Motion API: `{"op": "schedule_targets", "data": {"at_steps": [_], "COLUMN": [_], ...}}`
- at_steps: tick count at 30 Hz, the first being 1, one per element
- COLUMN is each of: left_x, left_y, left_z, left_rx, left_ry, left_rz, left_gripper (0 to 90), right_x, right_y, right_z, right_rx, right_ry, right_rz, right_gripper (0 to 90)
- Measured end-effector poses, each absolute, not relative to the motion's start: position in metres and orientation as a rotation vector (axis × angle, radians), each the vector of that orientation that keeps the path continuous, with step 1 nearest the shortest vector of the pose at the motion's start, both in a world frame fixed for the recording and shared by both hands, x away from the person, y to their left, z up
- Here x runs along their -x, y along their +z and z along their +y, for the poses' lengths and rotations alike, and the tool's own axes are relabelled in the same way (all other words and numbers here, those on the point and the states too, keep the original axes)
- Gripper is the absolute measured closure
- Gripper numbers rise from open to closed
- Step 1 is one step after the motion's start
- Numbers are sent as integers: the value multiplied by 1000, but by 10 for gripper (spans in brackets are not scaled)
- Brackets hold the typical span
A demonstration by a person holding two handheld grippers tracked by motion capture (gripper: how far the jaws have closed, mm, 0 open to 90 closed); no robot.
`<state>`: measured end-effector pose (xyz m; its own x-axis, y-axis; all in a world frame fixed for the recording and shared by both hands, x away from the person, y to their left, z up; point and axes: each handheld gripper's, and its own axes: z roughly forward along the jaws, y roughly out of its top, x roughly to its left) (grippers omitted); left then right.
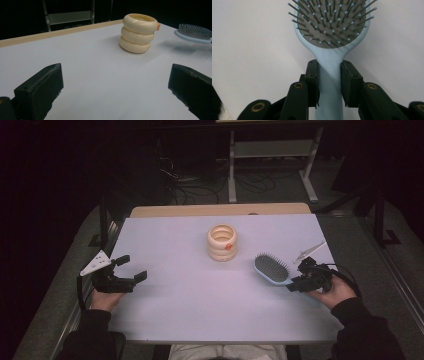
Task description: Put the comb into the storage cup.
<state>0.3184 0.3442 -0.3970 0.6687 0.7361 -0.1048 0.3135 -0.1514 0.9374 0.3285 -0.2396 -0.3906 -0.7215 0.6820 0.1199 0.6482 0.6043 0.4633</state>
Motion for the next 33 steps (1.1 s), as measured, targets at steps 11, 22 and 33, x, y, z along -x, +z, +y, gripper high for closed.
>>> {"op": "schedule_targets", "data": {"at_steps": [11,22,33], "left_x": [-318,-319,-319], "left_y": [-397,-397,-397], "left_z": [344,345,345], "left_rx": [-1741,-1738,-1738], "left_ry": [462,457,456], "left_rz": [851,849,849], "left_gripper": [0,0,0], "right_x": [-327,-330,-336], "right_y": [-366,-338,-318], "right_z": [-240,-229,-220], "right_rx": [-1094,-1013,-973], "right_ry": [841,889,915], "right_rz": [2704,2679,2661], "right_gripper": [685,685,685]}}
